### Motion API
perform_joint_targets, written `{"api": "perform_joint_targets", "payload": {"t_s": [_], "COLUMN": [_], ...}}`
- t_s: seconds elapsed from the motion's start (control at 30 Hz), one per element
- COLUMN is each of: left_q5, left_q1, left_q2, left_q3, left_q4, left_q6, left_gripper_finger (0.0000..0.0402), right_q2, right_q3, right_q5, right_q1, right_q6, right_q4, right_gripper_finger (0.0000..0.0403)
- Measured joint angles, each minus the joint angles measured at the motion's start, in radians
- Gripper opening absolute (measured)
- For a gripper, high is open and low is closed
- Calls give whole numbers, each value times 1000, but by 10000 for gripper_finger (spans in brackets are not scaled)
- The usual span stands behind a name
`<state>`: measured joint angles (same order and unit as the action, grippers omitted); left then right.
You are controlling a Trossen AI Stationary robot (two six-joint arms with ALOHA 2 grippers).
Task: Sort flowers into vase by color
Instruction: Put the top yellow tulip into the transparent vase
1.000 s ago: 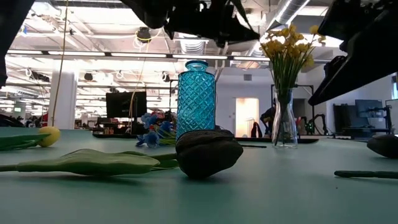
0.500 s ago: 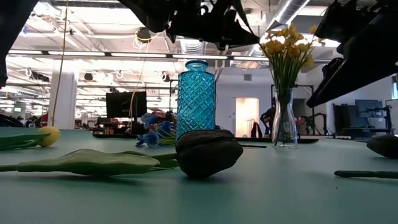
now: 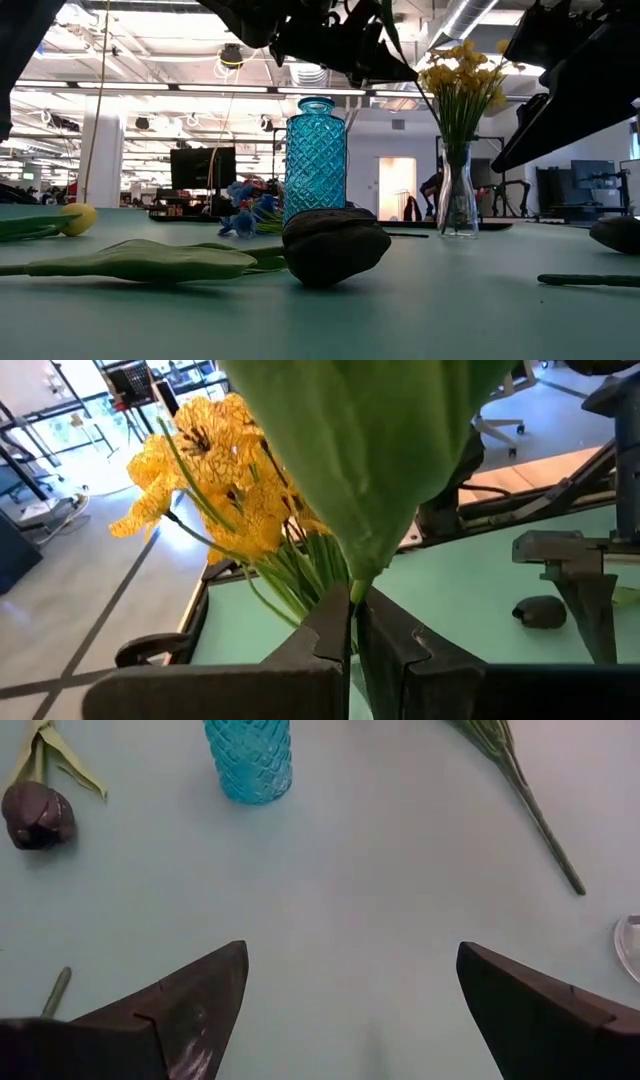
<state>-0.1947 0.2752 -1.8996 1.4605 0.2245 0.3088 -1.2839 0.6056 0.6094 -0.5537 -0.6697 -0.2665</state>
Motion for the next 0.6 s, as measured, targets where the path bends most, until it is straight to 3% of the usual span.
{"api": "perform_joint_targets", "payload": {"t_s": [0.6], "left_q5": [-17], "left_q1": [6], "left_q2": [0], "left_q3": [0], "left_q4": [-7], "left_q6": [-60], "left_gripper_finger": [0], "right_q2": [0], "right_q3": [0], "right_q5": [0], "right_q1": [0], "right_q6": [-3], "right_q4": [22], "right_gripper_finger": [384]}}
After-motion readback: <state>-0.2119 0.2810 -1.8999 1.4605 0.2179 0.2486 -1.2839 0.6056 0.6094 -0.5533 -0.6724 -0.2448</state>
